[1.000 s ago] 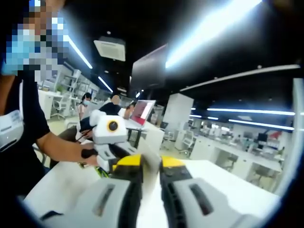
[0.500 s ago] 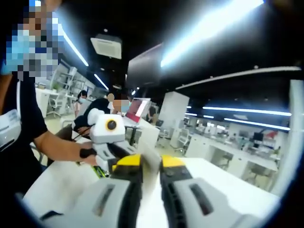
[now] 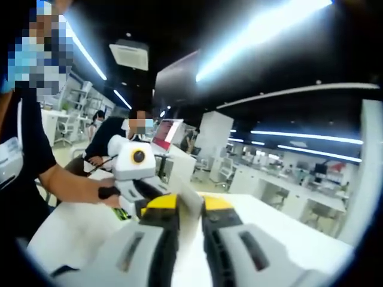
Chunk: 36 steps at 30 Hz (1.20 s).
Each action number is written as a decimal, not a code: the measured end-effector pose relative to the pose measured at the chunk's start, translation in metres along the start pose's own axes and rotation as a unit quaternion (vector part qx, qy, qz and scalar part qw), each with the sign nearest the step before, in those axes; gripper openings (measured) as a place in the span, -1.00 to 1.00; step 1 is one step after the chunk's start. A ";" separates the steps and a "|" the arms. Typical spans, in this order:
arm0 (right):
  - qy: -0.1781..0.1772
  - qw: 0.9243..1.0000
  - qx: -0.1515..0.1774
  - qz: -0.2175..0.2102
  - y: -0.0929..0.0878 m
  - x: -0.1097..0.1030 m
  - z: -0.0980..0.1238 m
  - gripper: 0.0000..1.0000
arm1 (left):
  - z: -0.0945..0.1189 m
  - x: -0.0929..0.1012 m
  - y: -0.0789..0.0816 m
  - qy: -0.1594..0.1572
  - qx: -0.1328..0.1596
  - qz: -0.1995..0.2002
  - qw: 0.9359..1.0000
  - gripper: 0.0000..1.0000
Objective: Arrange the skincare products in the storage area until every visible bottle or jar stands upright without overlapping.
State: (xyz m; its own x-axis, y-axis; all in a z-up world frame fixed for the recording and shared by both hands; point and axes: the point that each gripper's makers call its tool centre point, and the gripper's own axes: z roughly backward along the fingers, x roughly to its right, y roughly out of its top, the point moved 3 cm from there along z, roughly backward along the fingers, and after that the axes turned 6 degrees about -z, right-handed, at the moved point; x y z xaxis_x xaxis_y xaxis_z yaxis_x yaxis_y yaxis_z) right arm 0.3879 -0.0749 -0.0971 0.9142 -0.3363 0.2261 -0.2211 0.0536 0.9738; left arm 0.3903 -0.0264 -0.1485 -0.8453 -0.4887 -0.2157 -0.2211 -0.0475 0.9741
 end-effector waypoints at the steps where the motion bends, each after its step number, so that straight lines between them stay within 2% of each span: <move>1: -0.002 1.000 -0.001 -0.001 -0.001 0.001 0.000 -0.76 | -0.001 -0.001 -0.001 0.000 -0.001 0.000 1.000 -0.72; 15: -0.021 1.000 -0.009 -0.010 -0.009 0.016 0.003 -0.76 | -0.015 -0.008 -0.010 -0.002 0.001 0.012 1.000 -0.72; 36: -0.045 0.998 -0.029 -0.023 -0.024 0.032 0.006 -0.76 | -0.029 -0.015 -0.023 -0.010 -0.020 0.019 1.000 -0.71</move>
State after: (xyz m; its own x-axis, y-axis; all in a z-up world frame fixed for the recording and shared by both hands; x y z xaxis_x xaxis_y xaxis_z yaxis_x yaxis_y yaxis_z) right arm 0.4208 -0.0926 -0.1134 0.8885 -0.4223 0.1795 -0.1563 0.0894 0.9837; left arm 0.4218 -0.0435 -0.1659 -0.8630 -0.4726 -0.1788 -0.1690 -0.0635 0.9836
